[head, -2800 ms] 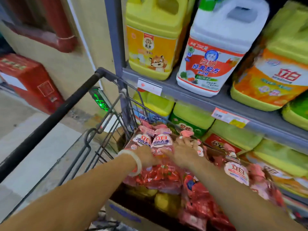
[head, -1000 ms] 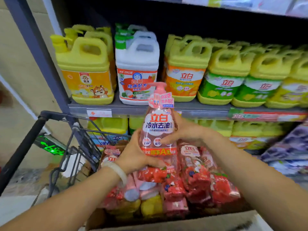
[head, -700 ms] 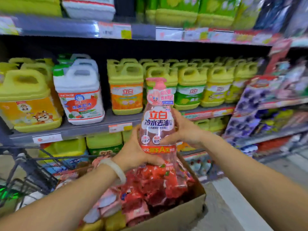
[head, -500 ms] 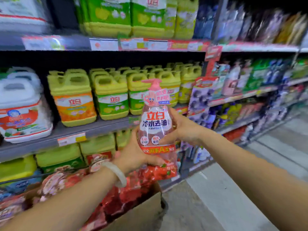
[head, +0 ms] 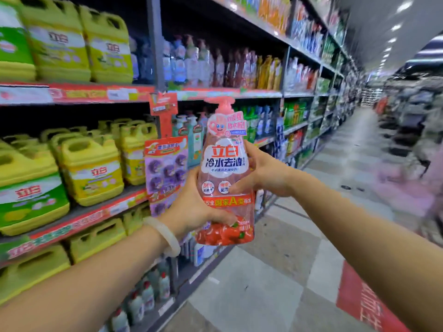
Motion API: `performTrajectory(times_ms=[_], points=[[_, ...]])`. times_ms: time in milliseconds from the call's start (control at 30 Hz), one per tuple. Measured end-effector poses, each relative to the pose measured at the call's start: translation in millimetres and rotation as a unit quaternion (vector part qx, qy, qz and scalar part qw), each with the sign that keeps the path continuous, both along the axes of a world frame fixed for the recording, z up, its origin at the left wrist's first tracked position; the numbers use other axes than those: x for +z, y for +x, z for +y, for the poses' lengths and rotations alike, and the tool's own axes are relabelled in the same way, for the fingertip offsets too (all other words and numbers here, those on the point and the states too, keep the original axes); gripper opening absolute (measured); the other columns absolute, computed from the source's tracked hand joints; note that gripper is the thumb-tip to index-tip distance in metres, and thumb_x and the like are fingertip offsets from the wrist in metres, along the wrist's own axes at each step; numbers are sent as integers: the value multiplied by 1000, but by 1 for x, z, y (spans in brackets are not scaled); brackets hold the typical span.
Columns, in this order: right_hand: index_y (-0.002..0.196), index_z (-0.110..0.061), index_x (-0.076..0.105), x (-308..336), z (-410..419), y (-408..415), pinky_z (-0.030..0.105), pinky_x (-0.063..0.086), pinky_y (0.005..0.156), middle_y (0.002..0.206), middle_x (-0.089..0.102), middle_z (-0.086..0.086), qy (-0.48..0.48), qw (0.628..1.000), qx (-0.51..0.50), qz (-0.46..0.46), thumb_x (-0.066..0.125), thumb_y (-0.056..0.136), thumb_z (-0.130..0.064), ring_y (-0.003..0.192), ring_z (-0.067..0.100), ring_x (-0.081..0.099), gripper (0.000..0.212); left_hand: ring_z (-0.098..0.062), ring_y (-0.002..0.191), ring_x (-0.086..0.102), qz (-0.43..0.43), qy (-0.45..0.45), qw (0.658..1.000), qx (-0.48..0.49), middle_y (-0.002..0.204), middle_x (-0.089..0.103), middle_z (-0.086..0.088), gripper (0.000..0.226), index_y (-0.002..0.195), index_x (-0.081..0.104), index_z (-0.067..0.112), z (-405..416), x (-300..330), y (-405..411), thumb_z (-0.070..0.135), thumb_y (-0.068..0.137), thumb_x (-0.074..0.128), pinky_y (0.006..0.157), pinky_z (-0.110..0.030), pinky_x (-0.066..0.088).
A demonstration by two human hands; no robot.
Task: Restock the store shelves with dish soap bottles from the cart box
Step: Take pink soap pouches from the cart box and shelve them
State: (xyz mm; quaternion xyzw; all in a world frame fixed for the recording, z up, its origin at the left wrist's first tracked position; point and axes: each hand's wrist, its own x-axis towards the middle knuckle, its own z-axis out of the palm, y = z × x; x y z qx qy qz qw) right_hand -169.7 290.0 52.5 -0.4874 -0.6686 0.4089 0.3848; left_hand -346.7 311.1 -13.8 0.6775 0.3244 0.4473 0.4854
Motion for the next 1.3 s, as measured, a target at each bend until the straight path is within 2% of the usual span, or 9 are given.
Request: performTrajectory(times_ms=[133,333,467,600,767,933,1100,1200,1300], points=[[138,-36,31,4,57,60,38,59,74,110,68,-1,16,1000,-20,5,71,68,18,98,18,68,98,-8,91,69,-3,17,1000,-21,114,66,-2,107,129,38,15,67,4,61,-17,39,87,65,-21,54],[125,-39,42,18,174,139,46,56,83,114,69,5,36,998,-38,29,71,66,20,102,24,68,88,4,78,68,-2,28,998,-50,100,66,10,96,111,40,31,190,25,144,-20,43,84,59,-15,52],[125,-38,43,30,243,194,43,58,79,108,71,2,40,996,-64,47,73,65,19,98,23,69,89,-5,92,68,13,41,997,-68,108,66,10,105,115,37,39,269,40,196,-4,36,91,74,-28,58],[130,-37,40,39,302,248,46,57,78,110,70,5,32,995,-82,52,76,55,9,101,27,68,96,-10,97,68,45,61,993,-88,115,65,4,114,131,35,25,331,53,250,1,36,92,79,-37,59],[129,-37,42,59,381,317,57,52,87,112,69,7,43,994,-88,48,77,55,11,104,32,66,95,-12,97,67,63,82,991,-80,112,65,7,117,130,34,27,416,75,320,12,31,95,82,-39,58],[131,-34,40,90,473,391,58,50,89,107,69,7,81,993,-84,33,69,66,20,103,32,66,89,0,97,61,60,128,989,-53,114,58,14,107,129,32,26,496,110,390,2,44,92,78,-22,55],[123,-34,45,137,567,455,56,49,94,108,69,6,122,991,-48,30,66,68,21,103,30,66,80,-10,104,64,60,169,984,-22,118,62,7,113,133,33,24,587,152,455,8,40,95,87,-34,55],[117,-37,47,164,621,480,55,49,93,116,66,9,153,988,-15,36,72,60,15,107,32,64,81,-6,102,62,56,210,976,19,114,61,10,105,128,34,22,635,180,483,3,43,93,81,-21,54],[124,-37,44,183,674,504,52,52,89,116,66,8,190,981,1,44,72,57,14,106,30,65,89,-6,101,63,75,254,963,42,114,62,8,107,133,32,20,683,206,501,4,45,92,84,-23,53]])
